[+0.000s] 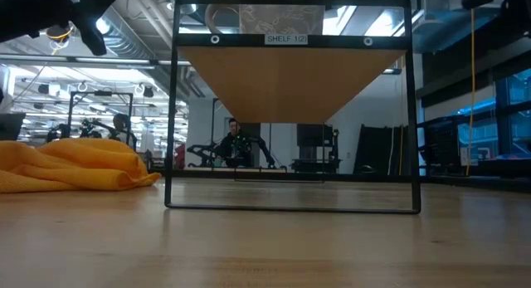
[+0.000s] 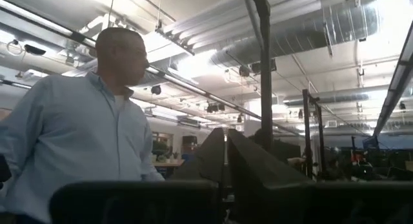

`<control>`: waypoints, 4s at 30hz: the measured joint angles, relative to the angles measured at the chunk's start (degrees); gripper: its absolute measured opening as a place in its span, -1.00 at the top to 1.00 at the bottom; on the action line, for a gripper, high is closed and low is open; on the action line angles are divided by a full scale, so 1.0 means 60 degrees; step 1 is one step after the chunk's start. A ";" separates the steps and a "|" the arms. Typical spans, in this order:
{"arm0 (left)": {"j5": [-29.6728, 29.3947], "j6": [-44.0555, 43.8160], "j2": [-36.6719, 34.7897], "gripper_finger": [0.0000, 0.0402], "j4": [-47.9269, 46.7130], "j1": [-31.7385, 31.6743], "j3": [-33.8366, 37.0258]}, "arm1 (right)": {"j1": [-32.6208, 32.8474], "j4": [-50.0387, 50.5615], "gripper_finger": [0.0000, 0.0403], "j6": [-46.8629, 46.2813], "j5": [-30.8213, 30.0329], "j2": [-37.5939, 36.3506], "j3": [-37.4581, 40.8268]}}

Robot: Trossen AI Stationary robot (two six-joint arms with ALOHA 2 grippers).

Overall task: Stack small to large cups/mugs on shelf
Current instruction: Return to Home Position

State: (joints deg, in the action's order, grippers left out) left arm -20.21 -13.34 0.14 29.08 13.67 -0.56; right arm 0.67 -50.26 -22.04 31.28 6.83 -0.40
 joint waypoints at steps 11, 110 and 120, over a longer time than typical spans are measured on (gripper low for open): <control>-0.1497 -0.0479 0.0000 0.62 -0.2088 0.0000 0.0015 | -0.0004 0.3073 0.89 0.1933 0.1800 0.0004 0.0000; -0.1731 0.2557 0.0018 0.62 -0.4170 0.0000 0.0015 | -0.0002 0.5001 0.89 0.2211 0.1141 0.0002 0.0000; -0.1733 0.2557 0.0018 0.61 -0.4167 0.0000 0.0015 | 0.0000 0.4999 0.89 0.2212 0.1141 0.0003 0.0000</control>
State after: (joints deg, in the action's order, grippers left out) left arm -30.61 2.00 0.25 4.07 13.67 -0.47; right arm 0.66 -20.27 -8.77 38.13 6.85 -0.40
